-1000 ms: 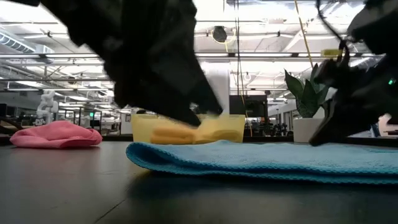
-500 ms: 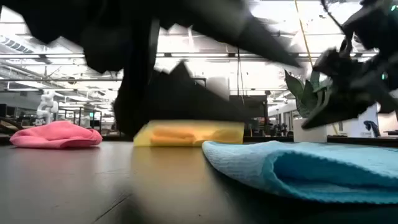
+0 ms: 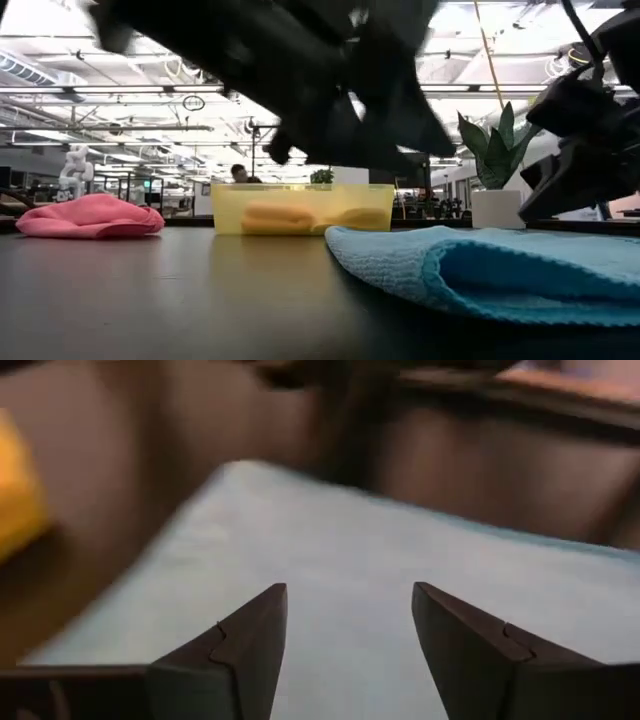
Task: Fold microfiber towels
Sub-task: Fold the blue microfiber cloth
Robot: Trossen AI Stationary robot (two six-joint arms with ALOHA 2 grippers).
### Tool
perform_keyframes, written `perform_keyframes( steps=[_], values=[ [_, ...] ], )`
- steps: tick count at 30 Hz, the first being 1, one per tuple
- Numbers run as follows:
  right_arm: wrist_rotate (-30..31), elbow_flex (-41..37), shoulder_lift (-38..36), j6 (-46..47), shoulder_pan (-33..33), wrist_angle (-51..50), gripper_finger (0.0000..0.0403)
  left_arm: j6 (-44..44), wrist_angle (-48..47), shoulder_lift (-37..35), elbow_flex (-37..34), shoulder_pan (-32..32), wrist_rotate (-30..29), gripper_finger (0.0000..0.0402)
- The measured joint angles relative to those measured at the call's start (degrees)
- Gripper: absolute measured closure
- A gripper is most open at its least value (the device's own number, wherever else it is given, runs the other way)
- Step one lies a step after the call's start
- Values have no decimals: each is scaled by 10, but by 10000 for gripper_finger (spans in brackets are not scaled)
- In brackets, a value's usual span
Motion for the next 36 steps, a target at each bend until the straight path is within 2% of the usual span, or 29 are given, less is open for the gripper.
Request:
perform_keyframes(
  steps=[3,6,8,11,14,17,21,25,28,36],
  values=[
    [2,4,39,-3,0,39,403,-32,-65,1,-1,46,-1,183],
    [-12,6,72,-5,0,76,403,-130,-146,1,-1,78,-24,183],
    [-12,5,84,-5,1,83,403,-173,-191,1,-1,94,-7,183],
    [-12,6,103,-2,1,81,403,-230,-257,4,1,104,2,183],
    [-9,6,116,-6,1,86,403,-267,-294,5,1,98,-22,183],
    [-2,7,111,-9,1,79,403,-273,-298,6,1,86,-34,183],
    [41,5,82,-11,4,80,403,-272,-329,-10,10,62,-46,183],
    [37,6,63,-11,5,101,403,-260,-345,-28,28,41,-85,183],
    [38,7,64,-16,-5,112,403,-242,-329,-30,29,36,-82,183],
    [40,53,160,-26,-86,110,403,-255,-349,-15,26,25,-34,183]
  ],
)
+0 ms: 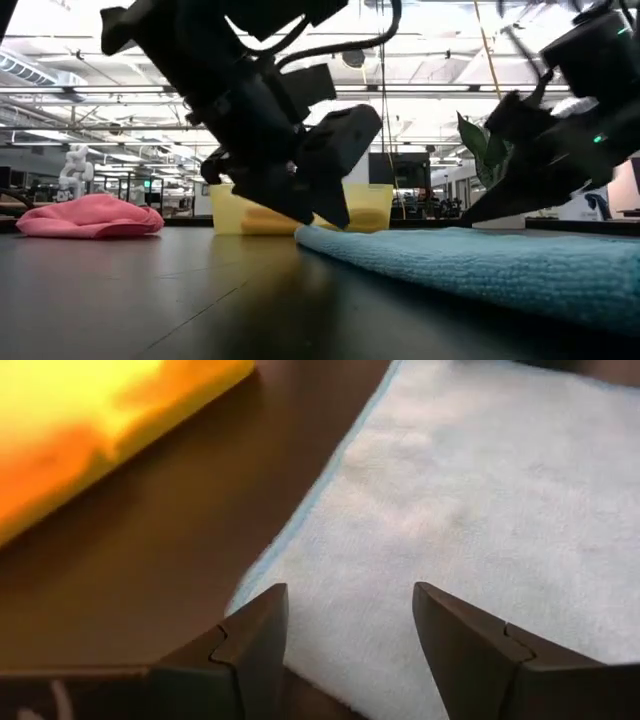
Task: Fold microfiber towels
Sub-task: Fold the blue microfiber cloth
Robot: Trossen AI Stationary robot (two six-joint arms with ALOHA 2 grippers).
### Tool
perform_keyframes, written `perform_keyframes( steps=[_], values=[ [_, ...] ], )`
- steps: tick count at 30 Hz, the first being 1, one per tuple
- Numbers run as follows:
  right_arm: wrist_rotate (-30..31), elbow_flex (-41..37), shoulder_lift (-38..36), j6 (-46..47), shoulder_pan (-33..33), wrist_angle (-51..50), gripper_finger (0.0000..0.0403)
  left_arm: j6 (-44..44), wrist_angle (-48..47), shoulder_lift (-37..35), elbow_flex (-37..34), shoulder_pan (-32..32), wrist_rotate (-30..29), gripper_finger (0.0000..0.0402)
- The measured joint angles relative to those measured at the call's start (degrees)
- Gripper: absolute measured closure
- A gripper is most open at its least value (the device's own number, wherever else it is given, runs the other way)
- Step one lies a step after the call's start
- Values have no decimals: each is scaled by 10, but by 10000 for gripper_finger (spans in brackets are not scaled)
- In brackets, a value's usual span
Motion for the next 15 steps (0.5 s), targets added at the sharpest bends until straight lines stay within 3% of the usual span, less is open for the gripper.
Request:
perform_keyframes(
  steps=[3,7,11,15],
  values=[
    [10,17,38,0,-29,1,403,-2,-7,6,-15,1,-1,183],
    [53,18,54,15,-45,2,403,12,-15,13,-28,13,-46,183],
    [104,6,27,17,-27,-1,403,70,-39,5,-30,25,-91,183],
    [117,-5,-18,3,16,1,403,136,-32,-23,-20,22,-73,183]
  ],
)
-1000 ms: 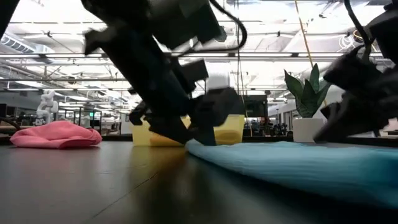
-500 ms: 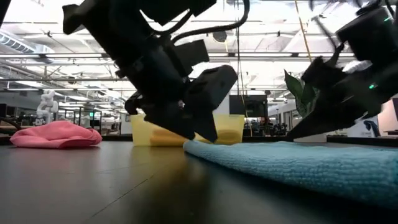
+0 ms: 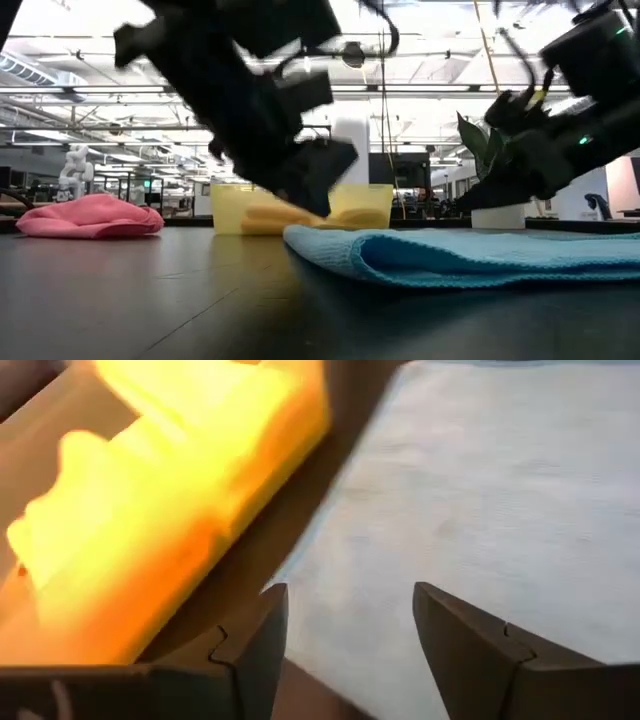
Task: Fold microfiber towels
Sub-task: Fold the blue microfiber cloth
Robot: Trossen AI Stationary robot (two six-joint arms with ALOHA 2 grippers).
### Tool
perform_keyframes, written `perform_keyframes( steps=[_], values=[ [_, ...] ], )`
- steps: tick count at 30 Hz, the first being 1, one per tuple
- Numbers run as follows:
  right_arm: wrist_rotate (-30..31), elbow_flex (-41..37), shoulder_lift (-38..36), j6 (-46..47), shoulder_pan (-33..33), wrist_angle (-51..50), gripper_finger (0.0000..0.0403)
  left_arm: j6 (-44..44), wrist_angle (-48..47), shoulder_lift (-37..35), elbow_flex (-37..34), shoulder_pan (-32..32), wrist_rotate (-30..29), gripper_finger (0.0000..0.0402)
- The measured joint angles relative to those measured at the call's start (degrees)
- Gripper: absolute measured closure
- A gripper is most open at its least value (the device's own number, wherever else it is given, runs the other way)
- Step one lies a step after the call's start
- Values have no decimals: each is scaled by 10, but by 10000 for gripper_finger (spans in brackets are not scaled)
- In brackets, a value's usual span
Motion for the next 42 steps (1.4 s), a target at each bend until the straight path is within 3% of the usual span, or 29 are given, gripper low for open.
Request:
perform_keyframes(
  steps=[9,16,19,21,25,33,42],
  values=[
    [-2,-12,-61,-31,109,2,403,108,65,-27,24,-79,129,183],
    [0,-20,-81,-44,128,6,403,238,200,10,19,-136,310,183],
    [-1,-20,-82,-45,128,7,403,321,255,27,21,-159,285,183],
    [0,-20,-82,-45,127,12,403,364,244,28,19,-172,248,183],
    [-1,-21,-86,-47,127,12,403,387,237,37,20,-177,207,183],
    [-2,-21,-86,-49,127,9,403,413,235,53,21,-169,206,188],
    [-3,-21,-86,-49,128,3,403,420,262,55,21,-168,203,285]
  ],
)
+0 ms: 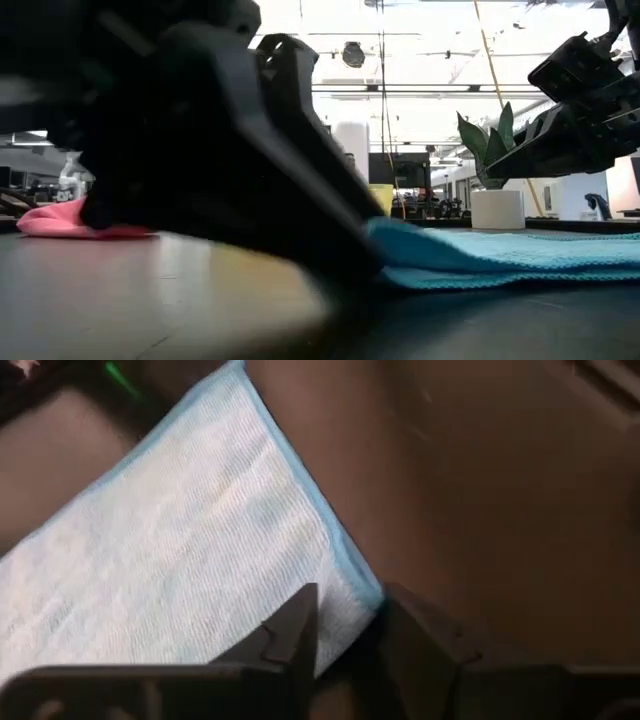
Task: Fold microfiber towels
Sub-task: Fold the blue microfiber cloth
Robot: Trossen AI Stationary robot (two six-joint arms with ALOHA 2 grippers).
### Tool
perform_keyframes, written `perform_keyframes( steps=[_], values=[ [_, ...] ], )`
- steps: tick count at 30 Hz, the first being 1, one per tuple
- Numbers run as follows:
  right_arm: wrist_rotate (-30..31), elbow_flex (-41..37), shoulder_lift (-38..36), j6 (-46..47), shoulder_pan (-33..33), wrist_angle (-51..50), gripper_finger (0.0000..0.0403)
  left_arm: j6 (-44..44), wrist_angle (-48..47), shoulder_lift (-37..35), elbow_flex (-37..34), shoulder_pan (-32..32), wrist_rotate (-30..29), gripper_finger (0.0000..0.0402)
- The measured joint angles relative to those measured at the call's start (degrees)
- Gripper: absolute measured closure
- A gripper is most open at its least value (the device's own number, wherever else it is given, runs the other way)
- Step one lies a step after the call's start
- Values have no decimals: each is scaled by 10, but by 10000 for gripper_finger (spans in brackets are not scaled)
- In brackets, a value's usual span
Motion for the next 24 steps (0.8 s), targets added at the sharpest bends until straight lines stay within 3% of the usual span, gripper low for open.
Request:
perform_keyframes(
  steps=[3,8,14,19,24],
  values=[
    [-16,0,0,-10,3,0,403,-5,18,0,0,0,-1,321],
    [-120,0,0,-64,26,12,401,-38,30,0,0,-3,-16,387],
    [-224,9,6,-116,80,38,361,-92,31,0,0,-8,-109,385],
    [-225,55,50,-217,141,5,297,-108,33,0,0,-12,-151,396],
    [-182,136,102,-310,177,-146,254,-130,29,0,0,-14,-174,385]
  ],
)
